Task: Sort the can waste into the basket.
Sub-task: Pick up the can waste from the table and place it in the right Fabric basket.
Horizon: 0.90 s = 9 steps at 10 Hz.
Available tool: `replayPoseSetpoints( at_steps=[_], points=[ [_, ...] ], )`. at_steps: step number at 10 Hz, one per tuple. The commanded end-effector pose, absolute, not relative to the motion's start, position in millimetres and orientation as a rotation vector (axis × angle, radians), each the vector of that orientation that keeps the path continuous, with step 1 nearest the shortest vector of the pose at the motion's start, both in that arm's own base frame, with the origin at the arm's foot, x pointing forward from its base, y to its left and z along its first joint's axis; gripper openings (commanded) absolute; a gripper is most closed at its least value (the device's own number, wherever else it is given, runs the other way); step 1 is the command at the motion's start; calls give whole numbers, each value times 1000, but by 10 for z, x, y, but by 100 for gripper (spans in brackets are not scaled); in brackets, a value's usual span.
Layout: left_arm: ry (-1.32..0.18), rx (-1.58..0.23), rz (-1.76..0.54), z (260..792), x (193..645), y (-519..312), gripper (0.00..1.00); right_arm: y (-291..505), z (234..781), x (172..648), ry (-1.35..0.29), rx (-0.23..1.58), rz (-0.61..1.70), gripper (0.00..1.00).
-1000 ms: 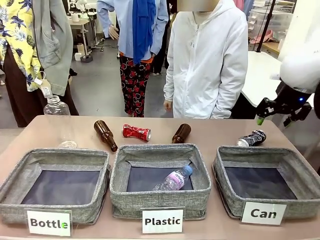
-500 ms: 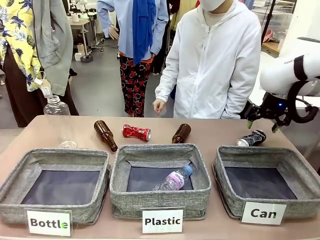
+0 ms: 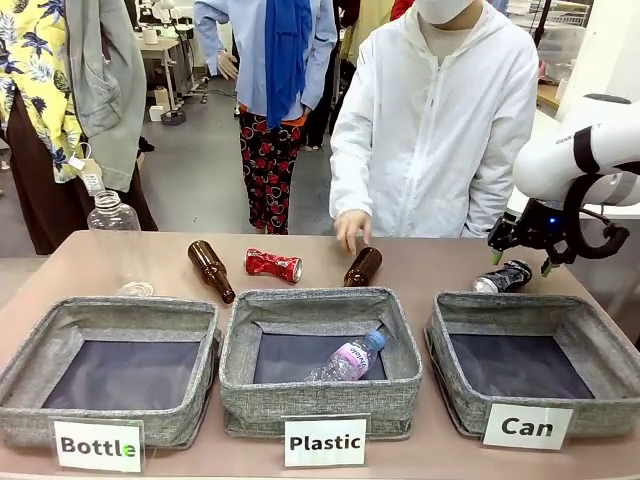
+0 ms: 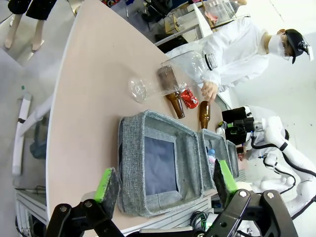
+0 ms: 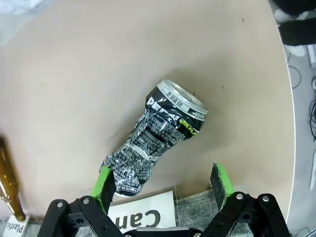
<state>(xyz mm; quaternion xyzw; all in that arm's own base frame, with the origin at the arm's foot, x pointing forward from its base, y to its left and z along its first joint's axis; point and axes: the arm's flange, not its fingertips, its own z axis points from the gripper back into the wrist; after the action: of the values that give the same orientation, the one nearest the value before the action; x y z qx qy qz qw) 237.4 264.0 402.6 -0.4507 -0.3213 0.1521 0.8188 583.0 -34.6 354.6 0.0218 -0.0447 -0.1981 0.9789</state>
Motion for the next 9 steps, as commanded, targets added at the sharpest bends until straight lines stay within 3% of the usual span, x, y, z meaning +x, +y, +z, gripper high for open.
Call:
replayPoseSetpoints(
  at_steps=[1,2,4,6,7,9],
  points=[
    [-712,-967,307,4028,2386,2644,100,-283,3511,5994,-113,48,-626,100],
    [-712,-967,307,4028,2386,2644,100,-263,3507,6069,-99,133,-783,100],
    [-712,-967,307,4028,2386,2644,100,-298,3504,6106,-60,126,-977,100],
    [-712,-967,307,4028,2386,2644,100,-305,3515,6097,-77,45,-978,100],
    [-712,-967,307,4028,2386,2644,100,-382,3466,6049,-56,127,-938,100],
    [-712,-967,307,4028,2386,2644,100,-347,3439,6029,-74,68,-887,100]
  ],
)
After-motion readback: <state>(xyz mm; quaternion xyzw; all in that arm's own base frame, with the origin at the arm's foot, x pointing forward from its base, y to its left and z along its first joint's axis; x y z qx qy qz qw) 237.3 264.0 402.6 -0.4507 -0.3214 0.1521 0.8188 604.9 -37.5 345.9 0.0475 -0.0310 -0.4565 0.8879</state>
